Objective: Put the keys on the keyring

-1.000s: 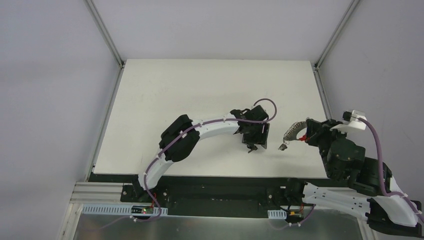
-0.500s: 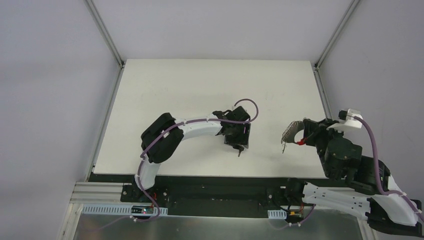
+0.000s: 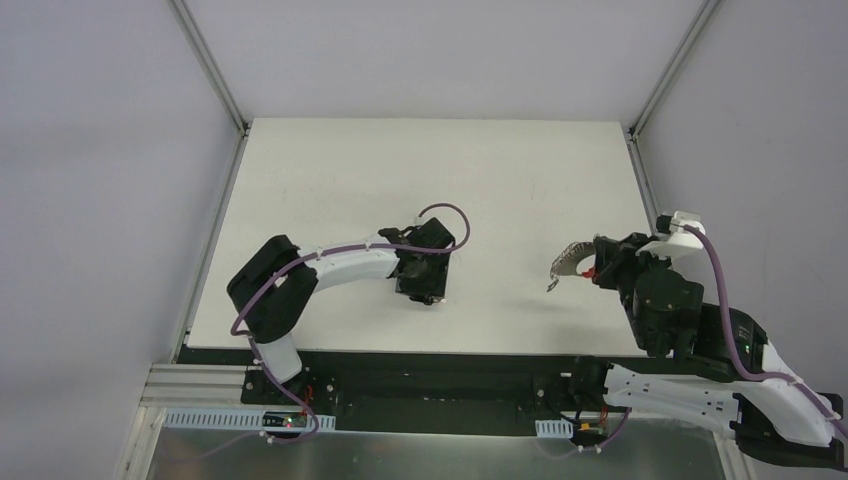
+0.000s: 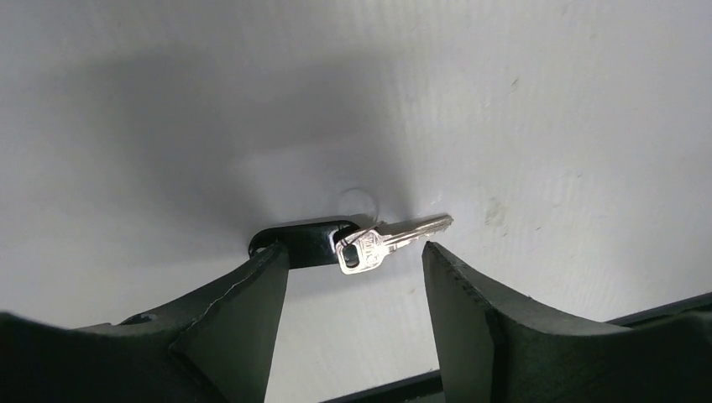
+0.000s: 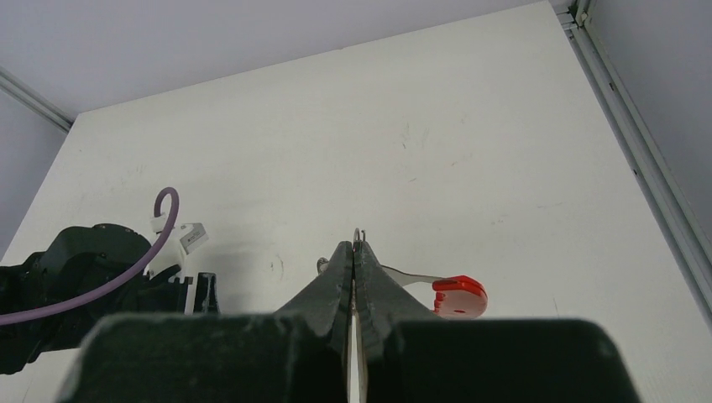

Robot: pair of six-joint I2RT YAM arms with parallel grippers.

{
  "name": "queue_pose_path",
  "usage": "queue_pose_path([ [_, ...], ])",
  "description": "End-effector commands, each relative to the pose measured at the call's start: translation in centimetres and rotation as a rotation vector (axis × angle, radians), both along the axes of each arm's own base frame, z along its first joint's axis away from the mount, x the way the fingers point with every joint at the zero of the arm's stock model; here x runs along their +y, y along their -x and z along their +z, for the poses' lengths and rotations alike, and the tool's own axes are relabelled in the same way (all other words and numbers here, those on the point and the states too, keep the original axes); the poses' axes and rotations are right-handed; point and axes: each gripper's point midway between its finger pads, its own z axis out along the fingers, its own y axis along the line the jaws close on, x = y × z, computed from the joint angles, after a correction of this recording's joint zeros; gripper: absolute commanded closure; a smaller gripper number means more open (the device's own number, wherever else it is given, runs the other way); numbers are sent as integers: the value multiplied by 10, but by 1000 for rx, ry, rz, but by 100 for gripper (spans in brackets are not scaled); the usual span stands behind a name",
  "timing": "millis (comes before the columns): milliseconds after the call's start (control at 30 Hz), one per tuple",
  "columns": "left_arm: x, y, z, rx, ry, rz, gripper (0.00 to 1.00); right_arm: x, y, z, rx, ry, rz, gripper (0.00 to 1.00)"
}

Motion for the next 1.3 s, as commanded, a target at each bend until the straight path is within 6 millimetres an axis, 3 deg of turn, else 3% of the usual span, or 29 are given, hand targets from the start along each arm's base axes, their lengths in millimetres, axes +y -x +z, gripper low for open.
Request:
queue_pose_path([
  [0, 35, 16, 8, -5, -88, -20, 40, 12, -4, 11, -20, -42, 18, 100],
  [167, 27, 8, 41, -89, -29, -87, 40, 21, -4, 11, -14, -38, 44, 100],
  [333, 22, 3, 55, -129, -13, -139, 39, 25, -6, 10, -10, -30, 51, 100],
  [1000, 9, -1, 13, -69, -49, -271, 49, 35, -11, 9, -6, 12, 45, 100],
  [1267, 1, 2, 9, -45, -6, -300, 55, 36, -11, 9, -6, 15, 45, 100],
])
